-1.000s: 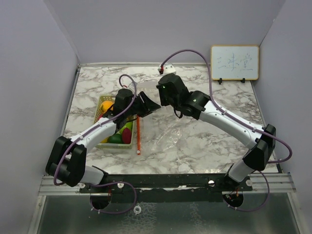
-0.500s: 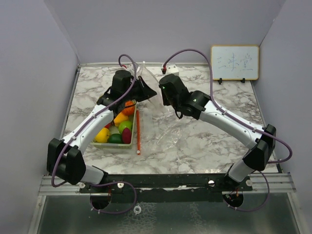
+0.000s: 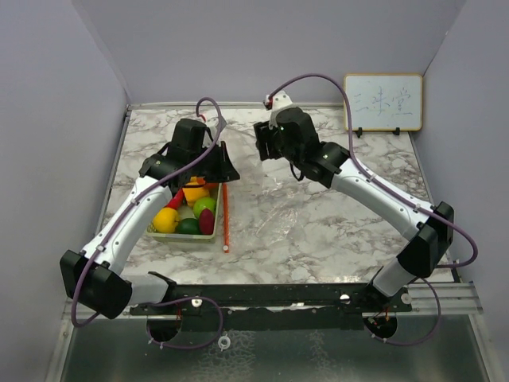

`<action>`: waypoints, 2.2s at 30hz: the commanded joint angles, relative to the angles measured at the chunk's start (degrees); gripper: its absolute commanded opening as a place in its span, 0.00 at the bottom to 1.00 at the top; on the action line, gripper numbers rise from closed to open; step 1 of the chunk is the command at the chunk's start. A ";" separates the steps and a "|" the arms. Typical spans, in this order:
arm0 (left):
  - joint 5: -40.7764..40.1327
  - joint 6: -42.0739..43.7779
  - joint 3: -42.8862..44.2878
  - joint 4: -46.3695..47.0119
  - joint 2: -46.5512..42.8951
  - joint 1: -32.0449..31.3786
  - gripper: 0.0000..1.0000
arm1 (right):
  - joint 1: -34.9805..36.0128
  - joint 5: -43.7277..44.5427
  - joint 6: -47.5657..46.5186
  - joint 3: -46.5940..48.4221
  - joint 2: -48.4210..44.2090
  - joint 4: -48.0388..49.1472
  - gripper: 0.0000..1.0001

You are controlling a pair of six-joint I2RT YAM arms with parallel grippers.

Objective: Place the food in the zip-top bag and seal the zipper
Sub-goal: Open the zipper of the food storage bag at the center of the board, then pick up the bin at the center of the board.

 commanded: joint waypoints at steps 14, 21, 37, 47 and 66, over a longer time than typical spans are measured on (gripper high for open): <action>7.22 2.45 7.71 -2.11 0.57 0.12 0.00 | 0.43 -19.18 -3.01 9.40 8.82 4.88 0.63; 1.79 7.25 10.98 -8.80 0.80 0.14 0.00 | 0.52 1.63 -5.84 9.87 7.98 0.11 0.58; -29.66 13.53 15.27 -23.02 1.55 0.30 0.00 | -0.71 -6.52 -11.89 4.38 -1.27 3.56 0.57; -36.54 13.29 16.27 -19.91 0.79 0.46 0.00 | -0.68 -44.63 -4.80 5.34 -4.40 9.90 0.70; -70.85 11.20 29.06 -28.42 -5.20 0.98 0.00 | -0.14 -27.27 16.35 10.38 13.40 -7.18 0.61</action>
